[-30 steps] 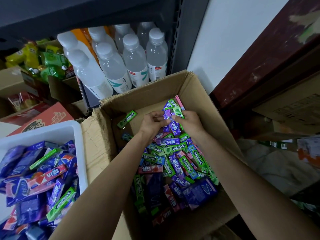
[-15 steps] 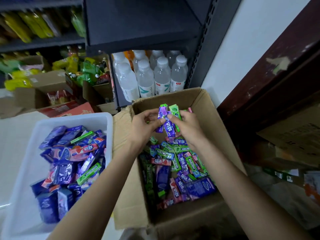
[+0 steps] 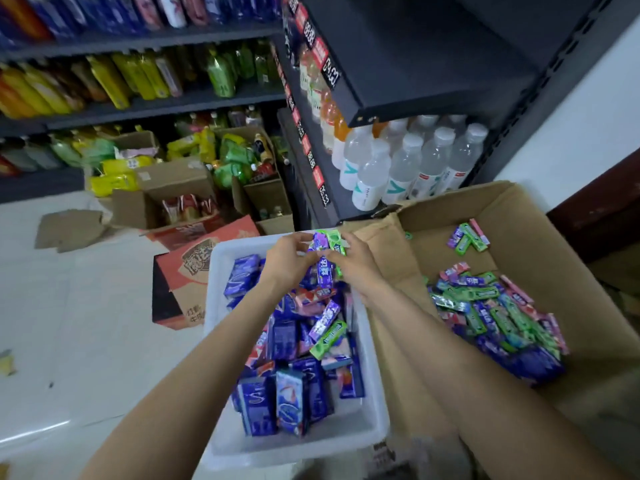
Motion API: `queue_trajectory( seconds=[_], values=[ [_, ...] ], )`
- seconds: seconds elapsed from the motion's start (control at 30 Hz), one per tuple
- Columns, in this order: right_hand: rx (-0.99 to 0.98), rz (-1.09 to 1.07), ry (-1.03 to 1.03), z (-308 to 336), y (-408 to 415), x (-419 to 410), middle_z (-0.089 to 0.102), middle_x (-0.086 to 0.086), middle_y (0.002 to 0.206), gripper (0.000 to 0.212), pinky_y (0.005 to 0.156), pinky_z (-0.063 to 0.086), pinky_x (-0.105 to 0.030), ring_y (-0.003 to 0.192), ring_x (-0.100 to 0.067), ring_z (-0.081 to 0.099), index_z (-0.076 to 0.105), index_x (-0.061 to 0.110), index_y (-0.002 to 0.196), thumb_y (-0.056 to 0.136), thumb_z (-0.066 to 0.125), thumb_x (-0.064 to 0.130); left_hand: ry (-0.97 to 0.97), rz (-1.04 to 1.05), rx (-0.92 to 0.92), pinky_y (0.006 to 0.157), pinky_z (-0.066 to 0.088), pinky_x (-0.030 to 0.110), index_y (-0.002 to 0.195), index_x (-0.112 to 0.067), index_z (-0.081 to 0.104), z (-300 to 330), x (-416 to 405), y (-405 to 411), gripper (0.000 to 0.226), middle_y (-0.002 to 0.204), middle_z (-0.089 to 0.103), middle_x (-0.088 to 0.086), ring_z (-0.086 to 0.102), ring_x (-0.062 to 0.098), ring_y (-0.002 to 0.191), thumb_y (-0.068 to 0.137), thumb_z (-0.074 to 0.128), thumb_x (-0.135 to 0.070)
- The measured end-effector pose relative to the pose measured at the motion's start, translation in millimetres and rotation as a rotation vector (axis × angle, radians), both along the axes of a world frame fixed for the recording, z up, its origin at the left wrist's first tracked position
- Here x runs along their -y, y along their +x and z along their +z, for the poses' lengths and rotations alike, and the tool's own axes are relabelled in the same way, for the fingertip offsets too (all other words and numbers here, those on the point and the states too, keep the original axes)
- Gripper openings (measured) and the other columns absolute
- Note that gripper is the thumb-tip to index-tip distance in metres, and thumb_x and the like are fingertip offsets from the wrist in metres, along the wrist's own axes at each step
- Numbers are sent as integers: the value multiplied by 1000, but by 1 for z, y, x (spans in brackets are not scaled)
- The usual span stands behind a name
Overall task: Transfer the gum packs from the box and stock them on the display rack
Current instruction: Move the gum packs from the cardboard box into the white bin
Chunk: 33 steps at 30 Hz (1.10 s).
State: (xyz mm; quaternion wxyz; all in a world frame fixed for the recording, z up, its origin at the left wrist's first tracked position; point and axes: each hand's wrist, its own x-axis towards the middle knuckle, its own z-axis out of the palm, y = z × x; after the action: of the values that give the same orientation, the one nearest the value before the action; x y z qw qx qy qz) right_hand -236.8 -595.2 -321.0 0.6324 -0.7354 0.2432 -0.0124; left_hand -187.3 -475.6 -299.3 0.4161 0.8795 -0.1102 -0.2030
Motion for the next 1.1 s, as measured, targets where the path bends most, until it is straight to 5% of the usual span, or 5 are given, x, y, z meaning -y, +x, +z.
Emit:
queue_trajectory(
  seconds=[0.13, 0.37, 0.6, 0.8, 1.1],
  values=[
    [-112, 71, -285, -18, 17, -10, 60, -6, 119, 43, 89, 40, -27, 109, -21, 55, 51, 8, 128, 87, 62, 8, 199, -228, 97, 89, 43, 32, 125, -11, 59, -18, -1, 28, 37, 118, 65, 13, 59, 29, 109, 89, 61, -16],
    [-297, 262, -834, -35, 21, -10, 57, -19, 117, 27, 84, 35, -31, 113, -32, 50, 57, -1, 116, 90, 52, 5, 443, -435, 44, 96, 45, 41, 129, -19, 56, -50, -18, 37, 36, 128, 56, 13, 54, 31, 113, 93, 56, -27],
    [-158, 107, -547, -18, 2, -3, 57, -13, 124, 33, 91, 39, -26, 112, -25, 56, 57, 3, 123, 91, 53, 4, 102, -222, 117, 90, 46, 28, 122, -7, 59, -35, -20, 30, 29, 122, 61, 11, 60, 22, 104, 93, 55, -12],
    [-40, -97, -407, 17, -35, 35, 65, -1, 104, 27, 83, 44, -11, 95, -10, 60, 63, 8, 112, 90, 51, 0, -87, -232, 123, 60, 39, 5, 112, -11, 63, -11, 8, 12, 21, 99, 65, 2, 55, 8, 77, 93, 53, -12],
    [-96, -304, -432, 27, -112, 151, 66, -8, 97, 18, 70, 44, -13, 86, -13, 60, 64, 8, 107, 92, 55, 6, -244, -370, 153, 72, 44, 18, 104, -9, 67, 26, 139, -49, 19, 91, 66, 0, 61, 16, 81, 88, 57, -8]
  ],
)
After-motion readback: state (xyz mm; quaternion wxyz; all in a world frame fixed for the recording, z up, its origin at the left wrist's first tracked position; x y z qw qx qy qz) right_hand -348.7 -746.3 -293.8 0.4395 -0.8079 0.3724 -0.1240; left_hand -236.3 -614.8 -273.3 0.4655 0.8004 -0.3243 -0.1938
